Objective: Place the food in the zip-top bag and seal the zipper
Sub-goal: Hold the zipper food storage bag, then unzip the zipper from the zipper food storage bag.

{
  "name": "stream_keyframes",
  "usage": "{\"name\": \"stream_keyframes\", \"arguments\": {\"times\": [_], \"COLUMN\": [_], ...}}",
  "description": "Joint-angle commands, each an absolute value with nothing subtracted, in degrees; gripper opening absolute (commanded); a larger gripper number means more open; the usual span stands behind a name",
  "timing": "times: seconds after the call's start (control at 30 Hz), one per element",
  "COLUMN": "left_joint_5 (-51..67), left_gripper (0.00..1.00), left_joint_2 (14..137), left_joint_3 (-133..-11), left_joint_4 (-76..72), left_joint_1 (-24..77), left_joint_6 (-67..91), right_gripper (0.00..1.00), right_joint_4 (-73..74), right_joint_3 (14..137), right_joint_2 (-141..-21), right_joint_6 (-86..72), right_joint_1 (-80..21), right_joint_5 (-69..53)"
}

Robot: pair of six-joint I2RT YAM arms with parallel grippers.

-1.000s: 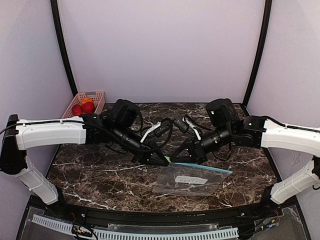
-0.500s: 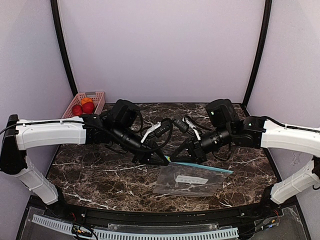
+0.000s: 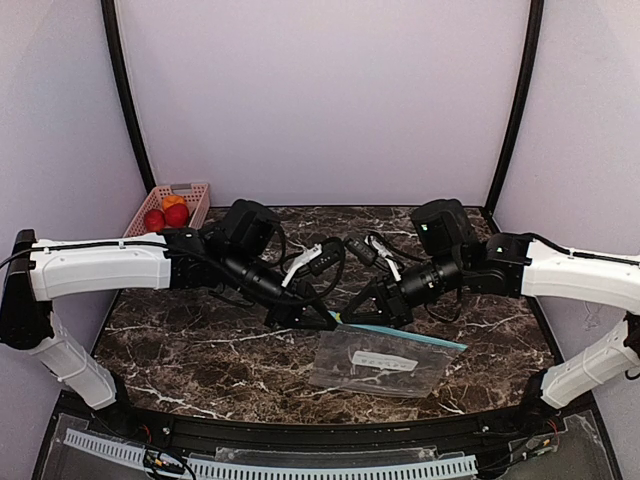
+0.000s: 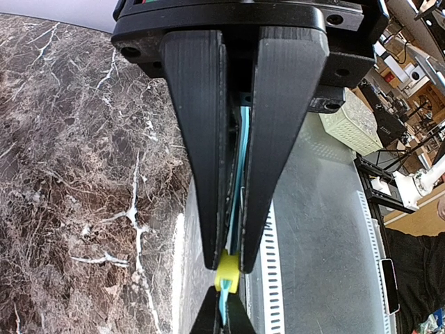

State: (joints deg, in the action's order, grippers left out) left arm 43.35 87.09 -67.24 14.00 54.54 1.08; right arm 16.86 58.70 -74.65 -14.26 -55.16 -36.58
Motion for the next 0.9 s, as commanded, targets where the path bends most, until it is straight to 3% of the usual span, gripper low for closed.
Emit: {"name": "stream_keyframes", "arguments": {"times": [0.0, 0.87], "left_joint_5": [40.67, 36.44], "left_gripper": [0.01, 0.01], "left_joint_2": [84.93, 84.91], "left_joint_3": [-68.01, -68.82], "left_joint_4": [17.40, 18.81], "left_joint_1": [53.62, 51.26], "left_joint_6": [0.40, 1.22], "right_gripper": [0.00, 0.00], "right_joint_4": [16.96, 16.96], "right_joint_3": [58.13, 57.43], "right_joint_2": [-72.97, -72.38], "right_joint_6": [-14.85, -15.28], "right_joint_1": [-55.81, -55.81], "right_joint_5": [-37.80, -37.22]}}
